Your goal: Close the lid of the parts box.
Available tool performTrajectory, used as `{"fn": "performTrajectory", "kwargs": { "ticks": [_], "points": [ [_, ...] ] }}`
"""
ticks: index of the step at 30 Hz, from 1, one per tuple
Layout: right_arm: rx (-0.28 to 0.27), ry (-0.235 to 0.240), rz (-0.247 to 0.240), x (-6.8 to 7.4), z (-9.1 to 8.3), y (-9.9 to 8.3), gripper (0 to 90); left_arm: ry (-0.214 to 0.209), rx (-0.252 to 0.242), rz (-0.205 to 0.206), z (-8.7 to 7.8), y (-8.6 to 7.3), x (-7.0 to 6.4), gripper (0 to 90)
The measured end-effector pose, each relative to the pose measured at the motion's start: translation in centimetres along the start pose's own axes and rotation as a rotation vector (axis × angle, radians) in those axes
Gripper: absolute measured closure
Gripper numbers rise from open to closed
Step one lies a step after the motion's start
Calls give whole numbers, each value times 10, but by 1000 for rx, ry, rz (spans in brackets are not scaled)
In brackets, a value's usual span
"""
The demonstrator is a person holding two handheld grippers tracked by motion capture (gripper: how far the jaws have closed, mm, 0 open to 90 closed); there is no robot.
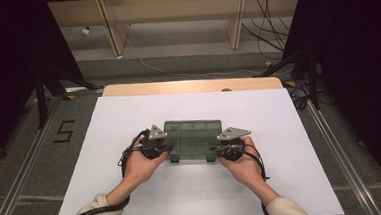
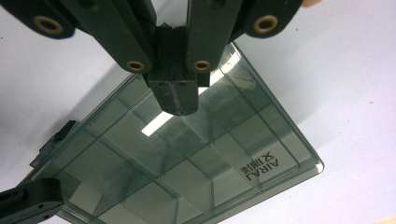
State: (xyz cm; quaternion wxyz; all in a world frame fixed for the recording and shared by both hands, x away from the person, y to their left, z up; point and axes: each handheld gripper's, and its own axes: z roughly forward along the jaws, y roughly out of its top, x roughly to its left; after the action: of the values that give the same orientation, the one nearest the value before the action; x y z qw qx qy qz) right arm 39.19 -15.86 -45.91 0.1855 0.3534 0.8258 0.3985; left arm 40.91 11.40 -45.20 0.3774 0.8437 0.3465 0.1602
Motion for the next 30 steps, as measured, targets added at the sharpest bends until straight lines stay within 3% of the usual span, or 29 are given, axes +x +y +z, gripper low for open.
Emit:
{"fn": "performTrajectory", "kwargs": {
  "ticks": [1, 2, 5, 6, 7, 10, 14, 18, 19, 20, 23, 25, 30],
  "points": [
    [0, -1, 10, 1, 0, 0, 900, -9, -12, -34, 1, -1, -3, 895],
    [-1, -1, 4, 2, 0, -1, 900, -18, 8, -13, -1, -2, -2, 894],
    [-11, -6, 9, 2, -1, -2, 897, 0, -10, -15, -1, -3, -2, 850],
    [-13, -2, 17, 2, -2, -2, 862, -7, -12, 2, -2, -3, -1, 815],
    [-25, -5, 6, 1, -2, -2, 831, -12, -41, -19, -4, -5, -3, 769],
    [-66, 3, 9, 1, -9, -3, 737, -5, -99, 9, -12, -6, -5, 594],
    [-146, 18, 7, -2, -23, -3, 576, 0, -142, 36, -28, -6, -7, 278],
    [-186, 44, 20, -2, -35, -6, 404, -3, -185, 24, -36, -10, -9, 98],
    [-221, 64, 30, -2, -37, -8, 364, -2, -193, 21, -42, -15, -11, 50],
    [-217, 49, 22, -2, -42, -9, 327, 6, -192, 25, -44, -18, -11, 8],
    [-248, 52, 23, -2, -52, -13, 269, -2, -217, 15, -49, -24, -11, 0],
    [-251, 45, 25, -1, -58, -17, 241, 15, -208, 39, -56, -28, -10, 0],
    [-270, 49, 35, 1, -67, -27, 227, 6, -237, 11, -67, -36, -10, 0]
  ]
}}
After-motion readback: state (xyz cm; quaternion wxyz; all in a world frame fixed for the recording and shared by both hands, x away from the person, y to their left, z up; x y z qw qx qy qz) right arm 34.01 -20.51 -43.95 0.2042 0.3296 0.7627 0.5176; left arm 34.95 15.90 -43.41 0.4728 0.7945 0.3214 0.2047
